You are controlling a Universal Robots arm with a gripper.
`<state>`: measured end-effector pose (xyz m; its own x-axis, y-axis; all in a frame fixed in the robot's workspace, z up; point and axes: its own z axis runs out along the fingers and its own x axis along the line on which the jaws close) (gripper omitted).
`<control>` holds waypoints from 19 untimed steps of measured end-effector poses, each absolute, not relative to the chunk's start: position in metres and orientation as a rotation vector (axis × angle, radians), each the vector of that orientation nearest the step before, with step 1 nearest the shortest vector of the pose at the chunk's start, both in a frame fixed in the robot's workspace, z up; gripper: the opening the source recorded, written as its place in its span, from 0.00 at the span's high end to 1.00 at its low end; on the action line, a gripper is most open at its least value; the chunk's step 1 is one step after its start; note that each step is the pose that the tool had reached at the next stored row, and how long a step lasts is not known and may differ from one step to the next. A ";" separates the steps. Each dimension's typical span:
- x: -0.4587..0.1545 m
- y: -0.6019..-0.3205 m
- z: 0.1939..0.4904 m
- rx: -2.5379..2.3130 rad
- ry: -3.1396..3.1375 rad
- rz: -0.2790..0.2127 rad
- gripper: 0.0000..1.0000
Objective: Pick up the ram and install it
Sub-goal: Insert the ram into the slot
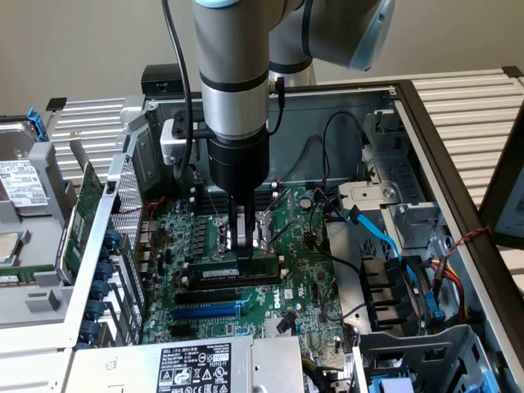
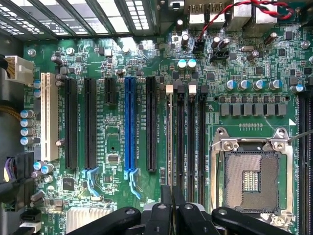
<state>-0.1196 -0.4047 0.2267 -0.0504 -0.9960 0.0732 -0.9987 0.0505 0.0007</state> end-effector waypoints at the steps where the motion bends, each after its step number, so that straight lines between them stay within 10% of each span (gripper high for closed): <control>1: -0.120 -0.405 0.227 2.127 -2.237 0.077 0.87; 19: -0.121 -0.405 0.242 2.125 -2.236 0.073 0.79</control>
